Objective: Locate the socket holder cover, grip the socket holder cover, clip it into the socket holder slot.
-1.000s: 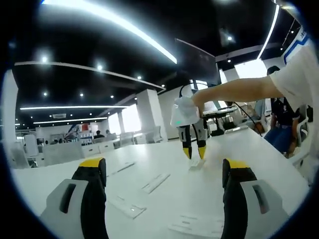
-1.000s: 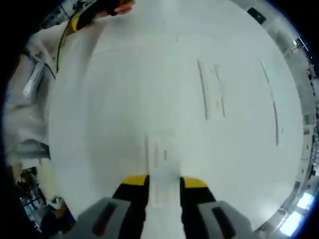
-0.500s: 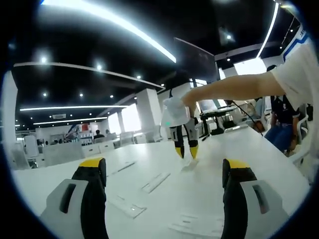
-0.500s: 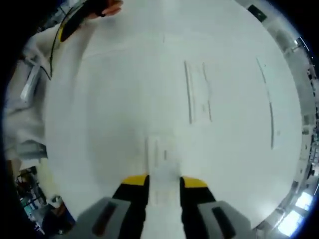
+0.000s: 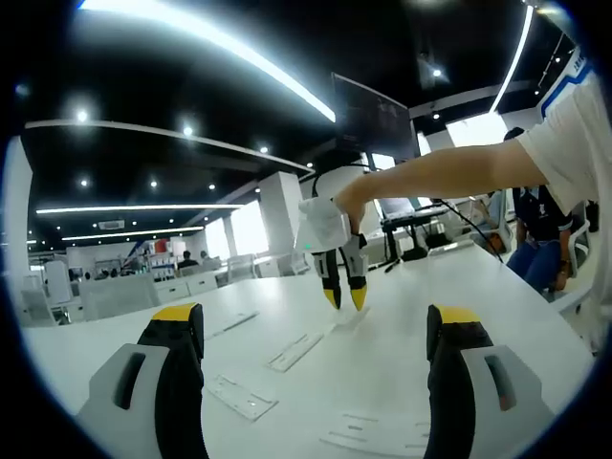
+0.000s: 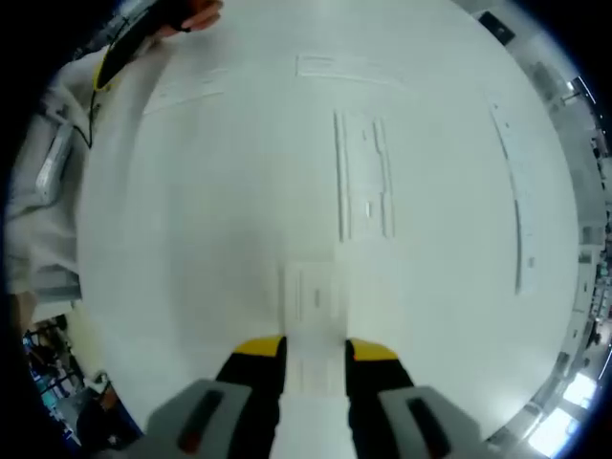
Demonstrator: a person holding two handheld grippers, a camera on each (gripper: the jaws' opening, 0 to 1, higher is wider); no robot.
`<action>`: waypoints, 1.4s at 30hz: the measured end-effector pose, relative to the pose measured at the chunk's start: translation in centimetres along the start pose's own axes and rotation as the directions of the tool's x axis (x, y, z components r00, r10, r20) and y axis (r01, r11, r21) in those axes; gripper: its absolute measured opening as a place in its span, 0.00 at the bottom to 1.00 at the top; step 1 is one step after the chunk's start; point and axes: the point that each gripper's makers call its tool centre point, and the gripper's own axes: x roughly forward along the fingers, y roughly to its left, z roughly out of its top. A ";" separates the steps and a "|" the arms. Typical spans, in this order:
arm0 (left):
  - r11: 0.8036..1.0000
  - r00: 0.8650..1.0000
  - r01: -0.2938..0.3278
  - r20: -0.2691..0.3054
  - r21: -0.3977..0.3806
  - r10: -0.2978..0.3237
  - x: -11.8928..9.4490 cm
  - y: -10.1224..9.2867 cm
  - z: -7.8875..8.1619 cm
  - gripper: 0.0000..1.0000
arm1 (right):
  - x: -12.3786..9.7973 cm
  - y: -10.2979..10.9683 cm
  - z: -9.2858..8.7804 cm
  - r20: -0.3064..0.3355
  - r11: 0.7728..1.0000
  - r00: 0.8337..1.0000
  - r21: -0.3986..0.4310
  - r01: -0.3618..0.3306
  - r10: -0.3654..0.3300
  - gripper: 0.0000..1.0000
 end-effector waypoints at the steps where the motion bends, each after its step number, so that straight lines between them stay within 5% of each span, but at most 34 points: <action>1: 1.000 1.000 -0.002 -0.003 0.002 0.002 0.0 0.0 -0.1 0.95 | 0.0 -0.2 0.0 0.003 1.000 1.000 0.005 0.001 -0.001 0.26; 42: 1.000 0.999 0.013 -0.031 0.020 -0.012 0.2 -0.5 -0.8 0.95 | 1.0 -2.3 0.4 -0.011 1.000 1.000 0.002 -0.019 0.019 0.26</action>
